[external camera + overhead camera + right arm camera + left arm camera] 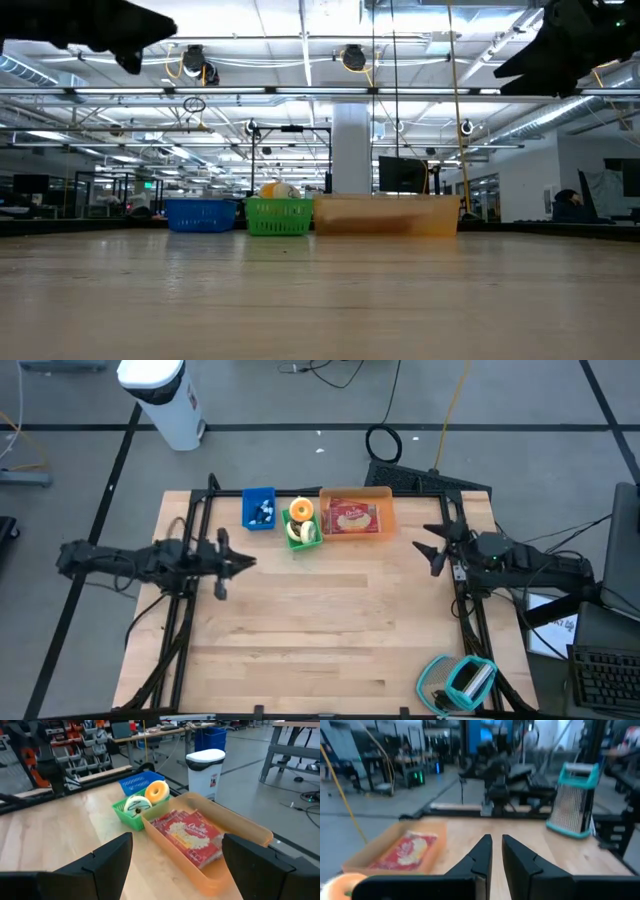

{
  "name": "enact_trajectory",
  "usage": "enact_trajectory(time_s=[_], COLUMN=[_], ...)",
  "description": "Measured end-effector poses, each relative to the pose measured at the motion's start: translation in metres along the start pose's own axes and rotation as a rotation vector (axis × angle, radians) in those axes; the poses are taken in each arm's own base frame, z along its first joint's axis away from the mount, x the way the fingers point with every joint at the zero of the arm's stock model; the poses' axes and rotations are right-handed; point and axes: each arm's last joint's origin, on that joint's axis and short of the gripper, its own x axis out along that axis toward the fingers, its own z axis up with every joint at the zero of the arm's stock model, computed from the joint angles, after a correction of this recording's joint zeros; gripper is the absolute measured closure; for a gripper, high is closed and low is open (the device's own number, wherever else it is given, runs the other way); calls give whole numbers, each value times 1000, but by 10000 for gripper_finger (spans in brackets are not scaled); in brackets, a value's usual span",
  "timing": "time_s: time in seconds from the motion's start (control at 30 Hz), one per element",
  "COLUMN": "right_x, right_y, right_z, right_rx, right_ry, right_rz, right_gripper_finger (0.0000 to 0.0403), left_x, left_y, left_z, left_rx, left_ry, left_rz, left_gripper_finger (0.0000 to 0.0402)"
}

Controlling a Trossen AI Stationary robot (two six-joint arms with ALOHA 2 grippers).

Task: Pick & Place Food Item
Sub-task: Return to Home Position

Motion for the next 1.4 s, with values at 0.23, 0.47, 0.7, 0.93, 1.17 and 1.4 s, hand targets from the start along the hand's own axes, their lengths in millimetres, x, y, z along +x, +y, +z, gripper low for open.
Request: enact_trajectory(time_s=[0.23,0.47,0.7,0.93,1.17,1.4], right_x=[-11,-6,4,-9,5,20], right_y=[-5,-4,2,-6,-2,1], right_z=[-1,-6,-23,-28,-42,-63], right_rx=[63,36,-16,7,-23,-19], right_ry=[-30,-41,-48,-129,-198,-290], right_rz=[13,38,145,153,158,166], right_gripper_finger=[112,110,110,114,113,114], left_x=[-27,-25,-26,-24,-23,-23], left_y=[10,10,10,9,9,10], left_z=[-27,-68,-66,-71,-71,-70], left_rx=[-70,-101,-76,-67,-65,-67], left_ry=[-51,-115,-119,-64,-64,-70], left_rz=[19,8,0,2,6,13], left_gripper_finger=[360,360,360,360,360,360])
